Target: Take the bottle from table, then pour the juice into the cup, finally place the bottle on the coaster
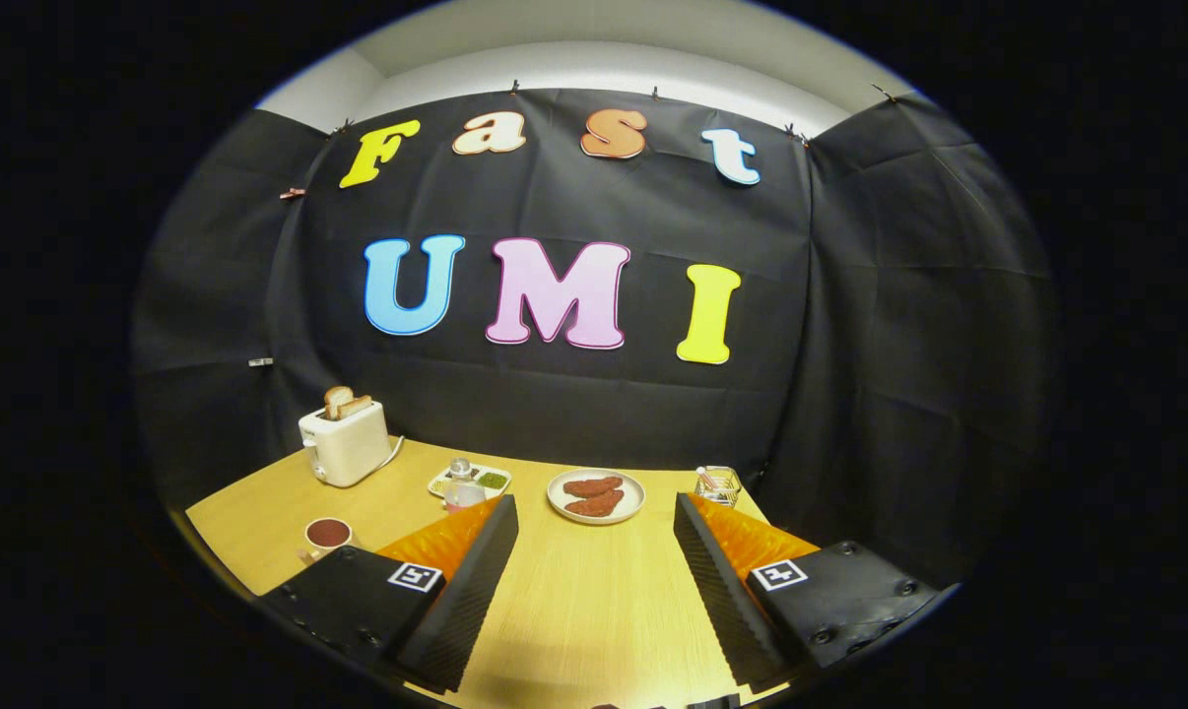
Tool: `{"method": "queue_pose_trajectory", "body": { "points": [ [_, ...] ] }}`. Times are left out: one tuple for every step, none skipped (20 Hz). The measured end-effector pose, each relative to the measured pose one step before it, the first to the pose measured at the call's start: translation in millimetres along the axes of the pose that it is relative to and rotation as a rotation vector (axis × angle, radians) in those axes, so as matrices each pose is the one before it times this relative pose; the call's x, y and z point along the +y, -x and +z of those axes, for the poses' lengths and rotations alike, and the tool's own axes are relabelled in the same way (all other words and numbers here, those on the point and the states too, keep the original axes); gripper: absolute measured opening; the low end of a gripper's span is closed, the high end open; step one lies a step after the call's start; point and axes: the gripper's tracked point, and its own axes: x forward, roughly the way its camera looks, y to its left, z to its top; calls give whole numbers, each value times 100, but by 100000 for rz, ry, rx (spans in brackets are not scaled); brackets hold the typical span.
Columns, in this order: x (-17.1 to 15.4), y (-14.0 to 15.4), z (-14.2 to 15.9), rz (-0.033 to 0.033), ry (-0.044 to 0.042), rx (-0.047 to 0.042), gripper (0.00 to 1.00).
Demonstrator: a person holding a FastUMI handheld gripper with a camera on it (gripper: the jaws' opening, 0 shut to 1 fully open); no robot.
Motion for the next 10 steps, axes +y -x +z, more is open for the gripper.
{"method": "queue_pose_trajectory", "body": {
  "points": [
    [193,151,186,341,238,-273,98],
    [272,62,277,274,278,-563,98],
    [341,32,304,329,271,-582,98],
    [509,22,354,921,261,-677,98],
    [470,71,307,596,340,-886,98],
    [490,47,310,589,500,-926,98],
    [435,1,178,660,306,-525,98],
    [447,33,-27,778,-55,-14,98],
    [375,35,-200,888,-348,482,98],
    [400,86,-104,902,-446,564,97]
  ]
}}
